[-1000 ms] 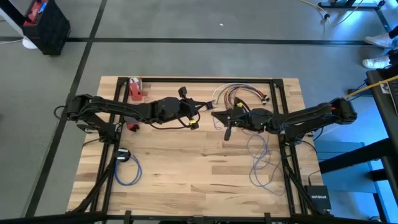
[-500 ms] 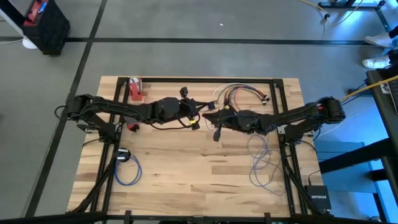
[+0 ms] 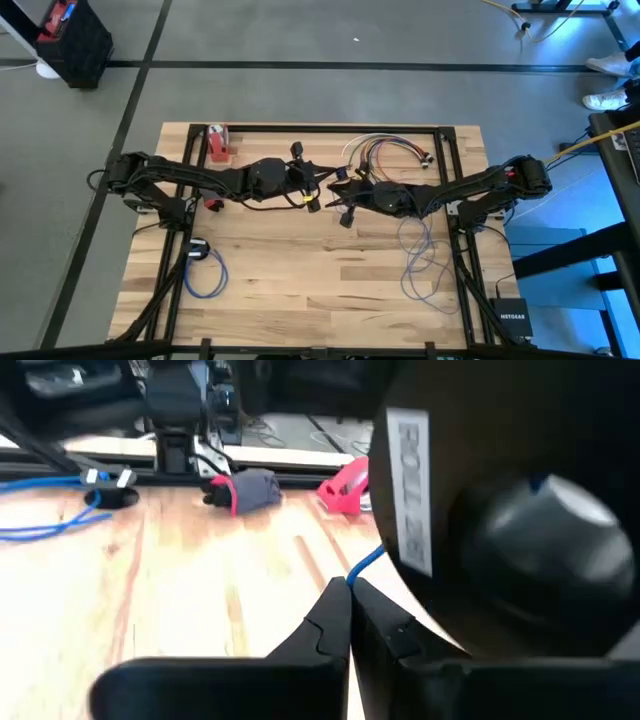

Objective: Coil cords
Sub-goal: Coil the blue cable wire on the black spool

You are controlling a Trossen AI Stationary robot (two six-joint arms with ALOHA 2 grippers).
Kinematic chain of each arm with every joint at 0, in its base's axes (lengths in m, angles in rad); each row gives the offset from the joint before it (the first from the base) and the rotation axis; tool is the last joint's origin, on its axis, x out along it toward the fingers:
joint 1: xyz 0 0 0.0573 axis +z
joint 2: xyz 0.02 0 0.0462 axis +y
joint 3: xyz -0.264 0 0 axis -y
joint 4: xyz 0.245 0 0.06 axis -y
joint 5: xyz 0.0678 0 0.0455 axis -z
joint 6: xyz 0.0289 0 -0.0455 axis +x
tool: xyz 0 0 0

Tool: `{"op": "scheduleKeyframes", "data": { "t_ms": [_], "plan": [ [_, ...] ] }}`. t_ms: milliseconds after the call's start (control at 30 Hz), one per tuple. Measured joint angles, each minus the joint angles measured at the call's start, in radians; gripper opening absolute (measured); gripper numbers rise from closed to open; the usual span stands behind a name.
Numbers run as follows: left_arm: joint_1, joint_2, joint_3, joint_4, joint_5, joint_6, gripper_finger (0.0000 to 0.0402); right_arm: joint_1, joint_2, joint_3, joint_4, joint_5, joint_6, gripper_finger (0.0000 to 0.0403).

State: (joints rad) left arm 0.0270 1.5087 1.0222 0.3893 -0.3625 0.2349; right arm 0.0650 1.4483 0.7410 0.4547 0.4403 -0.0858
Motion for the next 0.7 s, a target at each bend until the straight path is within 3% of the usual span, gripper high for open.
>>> {"op": "scheduleKeyframes", "data": {
  "t_ms": [267, 467, 700],
  "plan": [
    [-0.001, -0.011, -0.001, -0.027, 0.002, 0.001, 0.0005, 0.000, 0.000, 0.000, -0.044, 0.017, 0.003, 0.0017],
    [-0.002, -0.018, 0.001, -0.030, 0.008, -0.001, 0.0005, 0.000, -0.035, -0.002, -0.136, 0.037, 0.003, 0.0089],
    [-0.001, -0.016, 0.001, -0.037, 0.005, 0.000, 0.0005, 0.013, -0.196, -0.002, -0.396, 0.005, 0.036, 0.0148]
  ]
}}
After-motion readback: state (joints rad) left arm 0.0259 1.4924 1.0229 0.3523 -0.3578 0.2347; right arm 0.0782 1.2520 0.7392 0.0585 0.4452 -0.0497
